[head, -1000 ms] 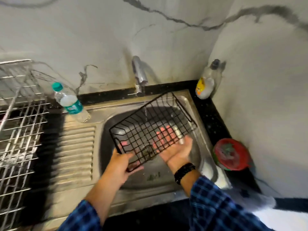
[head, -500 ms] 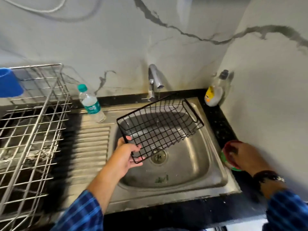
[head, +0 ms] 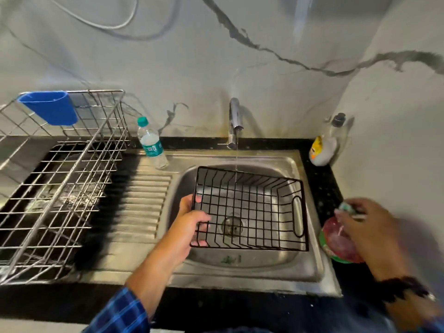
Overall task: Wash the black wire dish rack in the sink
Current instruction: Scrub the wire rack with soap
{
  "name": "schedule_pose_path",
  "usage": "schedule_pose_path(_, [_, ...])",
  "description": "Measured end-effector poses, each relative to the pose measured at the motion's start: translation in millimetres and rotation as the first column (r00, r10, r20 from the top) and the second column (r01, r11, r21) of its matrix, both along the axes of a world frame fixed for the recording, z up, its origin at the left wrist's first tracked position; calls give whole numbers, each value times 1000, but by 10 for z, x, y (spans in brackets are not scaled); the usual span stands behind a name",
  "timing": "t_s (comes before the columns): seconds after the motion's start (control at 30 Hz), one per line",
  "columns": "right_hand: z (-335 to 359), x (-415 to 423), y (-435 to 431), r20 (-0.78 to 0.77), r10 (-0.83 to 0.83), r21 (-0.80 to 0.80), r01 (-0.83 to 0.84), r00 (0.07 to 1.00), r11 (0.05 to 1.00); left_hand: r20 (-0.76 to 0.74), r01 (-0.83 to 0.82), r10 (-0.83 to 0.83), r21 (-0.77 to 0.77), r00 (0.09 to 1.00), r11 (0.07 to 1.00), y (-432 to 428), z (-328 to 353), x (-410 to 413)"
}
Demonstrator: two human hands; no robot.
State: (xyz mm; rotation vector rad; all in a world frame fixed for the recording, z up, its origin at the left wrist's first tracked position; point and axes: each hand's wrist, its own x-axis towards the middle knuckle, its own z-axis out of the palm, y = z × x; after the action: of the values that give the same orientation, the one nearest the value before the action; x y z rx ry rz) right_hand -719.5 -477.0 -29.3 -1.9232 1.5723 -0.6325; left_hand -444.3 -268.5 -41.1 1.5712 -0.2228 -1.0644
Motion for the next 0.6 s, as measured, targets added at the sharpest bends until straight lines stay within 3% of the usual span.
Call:
schedule_pose_path(0.03, [155, 115, 159, 77, 26, -87, -19, 997, 996, 21, 13, -13, 11, 1000, 1000, -2, -4, -71])
schedule_pose_path(0.1, [265, 404, 393, -12, 239, -195, -237, 971, 952, 30, 26, -26, 3, 999, 1000, -28, -42, -215])
schedule_pose_path(0.2, [25, 899, 540, -300, 495, -44, -530, 815, 847, -14, 10, -11, -43, 1000, 999, -85, -80, -466])
schedule_pose_path(0.27, [-79, 1137, 592, -361, 481, -31, -526, 799, 850, -20, 1, -2, -57, 1000, 998, -123, -56, -603])
schedule_pose_path(0.33, [-82, 1310, 679, -329, 473, -72, -521, 818, 851, 26, 1, 1, -77, 1000, 997, -148, -23, -668])
schedule_pose_path(0.5, [7, 1589, 914, -260, 675, -74, -711, 691, 699, 99, 54, -42, -120, 994, 991, -130, 50, -603])
schedule_pose_path(0.6, [126, 1456, 715, -255, 635, -46, -665, 730, 746, 89, 43, -29, -162, 996, 986, -89, 59, -517])
